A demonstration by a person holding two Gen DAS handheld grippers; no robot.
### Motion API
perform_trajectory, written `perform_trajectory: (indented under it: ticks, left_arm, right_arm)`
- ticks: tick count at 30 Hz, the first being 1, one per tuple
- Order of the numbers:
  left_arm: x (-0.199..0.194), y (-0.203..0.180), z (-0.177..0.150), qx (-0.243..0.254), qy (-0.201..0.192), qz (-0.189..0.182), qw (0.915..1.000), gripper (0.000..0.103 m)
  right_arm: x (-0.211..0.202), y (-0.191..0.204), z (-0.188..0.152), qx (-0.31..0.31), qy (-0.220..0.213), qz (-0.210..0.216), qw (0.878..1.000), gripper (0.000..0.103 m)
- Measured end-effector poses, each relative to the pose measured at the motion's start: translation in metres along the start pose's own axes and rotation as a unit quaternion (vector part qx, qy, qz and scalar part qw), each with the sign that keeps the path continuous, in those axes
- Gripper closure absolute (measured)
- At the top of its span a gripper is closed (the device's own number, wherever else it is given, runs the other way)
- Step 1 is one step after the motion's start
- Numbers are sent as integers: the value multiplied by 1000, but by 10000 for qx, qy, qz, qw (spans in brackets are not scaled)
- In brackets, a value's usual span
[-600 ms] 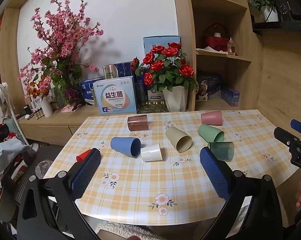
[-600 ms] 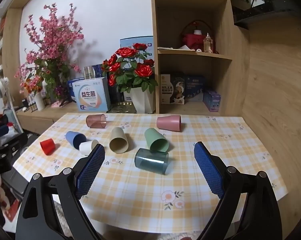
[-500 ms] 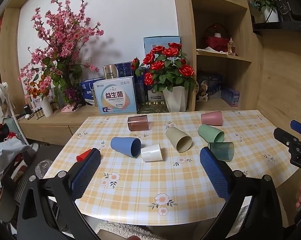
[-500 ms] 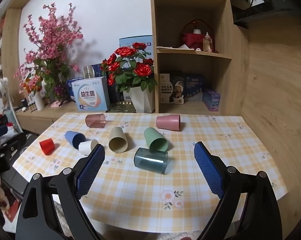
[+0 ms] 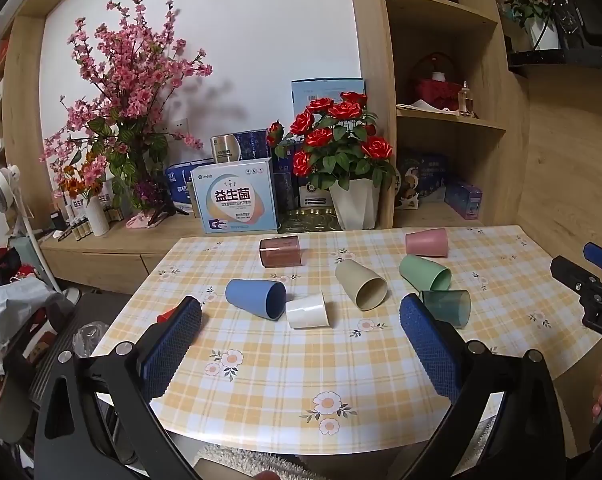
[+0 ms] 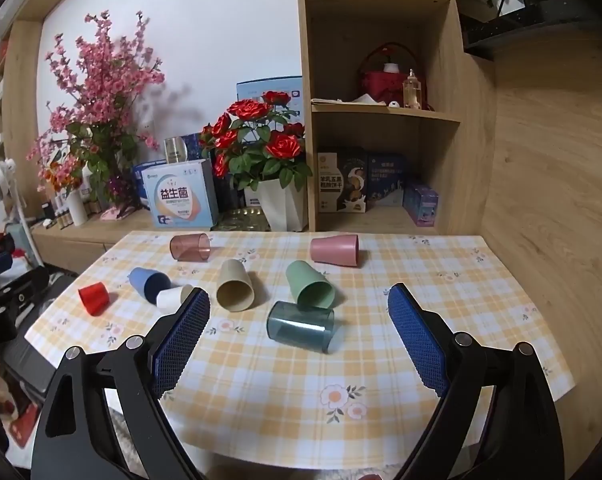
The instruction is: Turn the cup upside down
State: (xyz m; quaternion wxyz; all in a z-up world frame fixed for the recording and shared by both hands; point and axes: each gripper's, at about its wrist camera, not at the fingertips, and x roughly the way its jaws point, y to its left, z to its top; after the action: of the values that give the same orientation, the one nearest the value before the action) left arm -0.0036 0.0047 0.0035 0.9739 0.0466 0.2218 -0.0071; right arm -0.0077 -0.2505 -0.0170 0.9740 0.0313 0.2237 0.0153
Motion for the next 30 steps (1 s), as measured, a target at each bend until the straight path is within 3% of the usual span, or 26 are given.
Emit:
perform_trajectory:
  ticks: [30]
  left_arm:
    - [3, 0, 1, -3, 46, -13, 10000, 6]
  right_arm:
    - [-4, -3, 0, 66, -95, -55, 9999, 15]
